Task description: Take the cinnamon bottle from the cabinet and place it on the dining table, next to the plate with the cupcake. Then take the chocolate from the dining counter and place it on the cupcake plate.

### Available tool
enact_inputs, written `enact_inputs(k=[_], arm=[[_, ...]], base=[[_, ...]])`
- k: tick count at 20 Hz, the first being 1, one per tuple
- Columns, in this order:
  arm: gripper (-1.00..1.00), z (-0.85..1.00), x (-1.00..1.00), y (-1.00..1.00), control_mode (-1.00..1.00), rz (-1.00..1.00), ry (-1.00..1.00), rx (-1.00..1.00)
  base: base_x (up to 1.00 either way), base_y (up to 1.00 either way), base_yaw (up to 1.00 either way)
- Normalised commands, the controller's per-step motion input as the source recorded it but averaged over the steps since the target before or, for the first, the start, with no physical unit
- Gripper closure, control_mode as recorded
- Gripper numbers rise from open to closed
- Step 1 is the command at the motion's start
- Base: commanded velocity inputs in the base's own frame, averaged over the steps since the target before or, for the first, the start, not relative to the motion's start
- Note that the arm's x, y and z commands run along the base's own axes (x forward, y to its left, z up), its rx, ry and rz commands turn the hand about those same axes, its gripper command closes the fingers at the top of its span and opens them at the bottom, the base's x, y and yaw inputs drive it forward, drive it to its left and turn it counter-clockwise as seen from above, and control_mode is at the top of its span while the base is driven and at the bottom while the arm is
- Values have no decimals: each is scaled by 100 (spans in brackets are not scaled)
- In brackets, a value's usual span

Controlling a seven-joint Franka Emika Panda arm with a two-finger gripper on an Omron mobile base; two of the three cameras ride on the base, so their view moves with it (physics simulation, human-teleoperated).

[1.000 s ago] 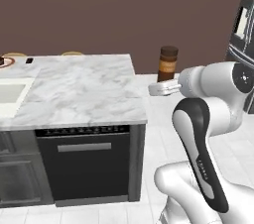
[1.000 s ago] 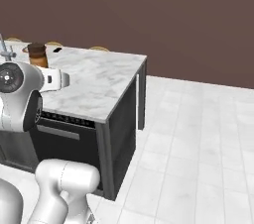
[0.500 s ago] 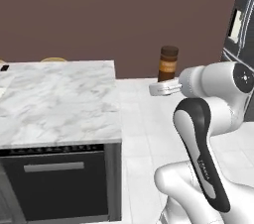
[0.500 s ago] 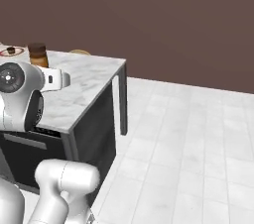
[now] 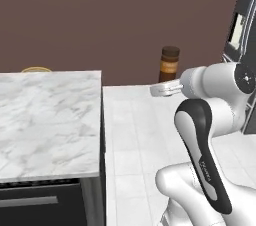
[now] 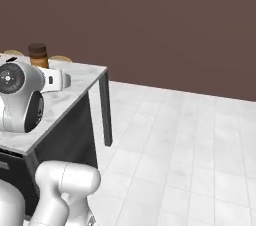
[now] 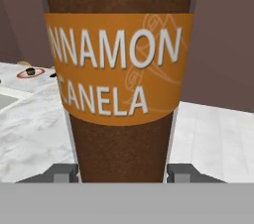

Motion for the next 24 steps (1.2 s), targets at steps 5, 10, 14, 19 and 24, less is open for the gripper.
enact_inputs(k=[5,10,14,19,24], arm=[[100,0,0,0,100,0,0,0],[100,0,0,0,100,0,0,0],[100,0,0,0,100,0,0,0],[100,0,0,0,100,0,0,0],[100,0,0,0,100,0,0,0]], base=[[65,-48,6],[75,-39,10],[81,-33,13],[82,-32,13],[80,-34,13]])
